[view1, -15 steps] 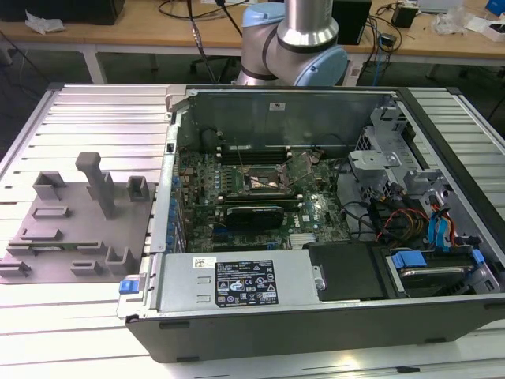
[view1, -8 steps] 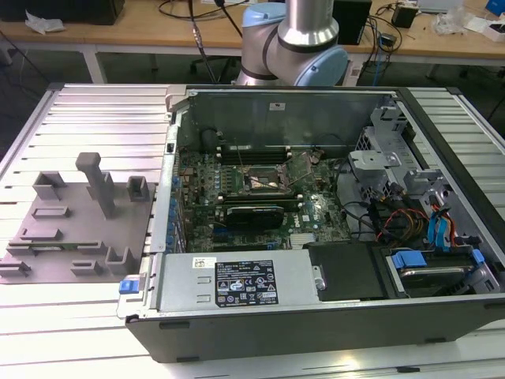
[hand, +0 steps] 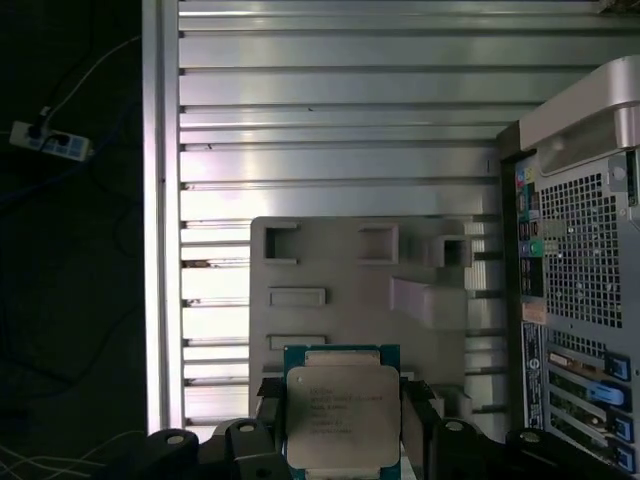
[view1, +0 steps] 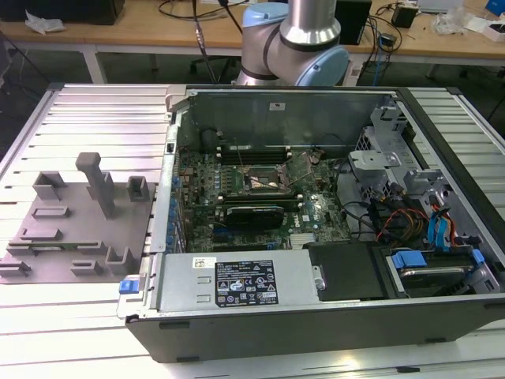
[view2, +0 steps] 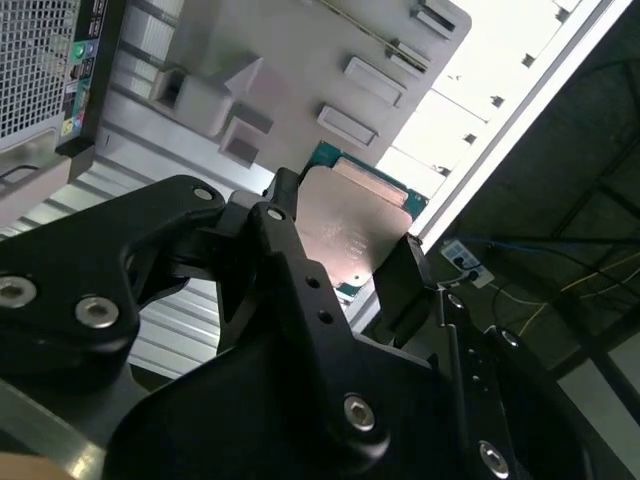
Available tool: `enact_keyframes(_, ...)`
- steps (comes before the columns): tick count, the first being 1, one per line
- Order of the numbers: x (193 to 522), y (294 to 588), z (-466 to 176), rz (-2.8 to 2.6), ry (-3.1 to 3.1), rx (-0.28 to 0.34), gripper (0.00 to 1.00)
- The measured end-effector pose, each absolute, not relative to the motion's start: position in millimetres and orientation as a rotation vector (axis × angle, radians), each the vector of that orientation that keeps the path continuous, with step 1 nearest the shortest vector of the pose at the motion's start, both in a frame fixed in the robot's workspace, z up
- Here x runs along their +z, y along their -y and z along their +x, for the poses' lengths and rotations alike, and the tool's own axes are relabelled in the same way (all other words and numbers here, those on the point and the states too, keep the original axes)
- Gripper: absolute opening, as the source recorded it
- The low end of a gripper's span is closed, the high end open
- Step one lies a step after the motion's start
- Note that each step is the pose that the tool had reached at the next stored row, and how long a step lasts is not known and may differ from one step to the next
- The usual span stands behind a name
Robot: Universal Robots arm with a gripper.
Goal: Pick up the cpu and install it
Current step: 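Pick up the cpu and move it towards the insertion slot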
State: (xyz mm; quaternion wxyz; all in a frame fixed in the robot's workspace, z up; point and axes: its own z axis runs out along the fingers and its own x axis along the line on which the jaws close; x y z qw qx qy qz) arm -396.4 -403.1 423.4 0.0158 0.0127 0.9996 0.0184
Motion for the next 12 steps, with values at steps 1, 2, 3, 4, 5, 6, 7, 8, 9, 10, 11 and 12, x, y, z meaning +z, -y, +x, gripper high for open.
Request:
enact_keyframes(1,423.4,403.1,-393.7,0.040,-3.109,0.057,0.55)
enact_keyframes(2,423.4,403.1,-391.0,0.040,-3.109,0.057,0.55)
enact_keyframes(3,423.5,403.1,-387.3,0.040,-3.109,0.057,0.55)
enact_keyframes(4,423.5,403.1,-384.1,0.040,-3.109,0.057,0.55)
enact_keyframes(5,423.4,403.1,-380.7,0.040,-3.109,0.057,0.55)
enact_keyframes(6,423.4,403.2,-377.8,0.040,-3.109,0.057,0.55)
enact_keyframes(7,423.4,403.2,-373.5,0.039,-3.109,0.057,0.55)
enact_keyframes(8,423.5,403.2,-370.3,0.039,-3.109,0.057,0.55)
enact_keyframes(9,423.5,403.2,-365.4,0.040,-3.109,0.057,0.55)
enact_keyframes(10,423.4,403.1,-361.3,0.040,-3.109,0.057,0.55)
enact_keyframes(11,423.4,403.1,-358.1,0.040,-3.109,0.057,0.55)
enact_keyframes(12,423.4,403.1,-354.2,0.040,-3.109,0.057,0.55)
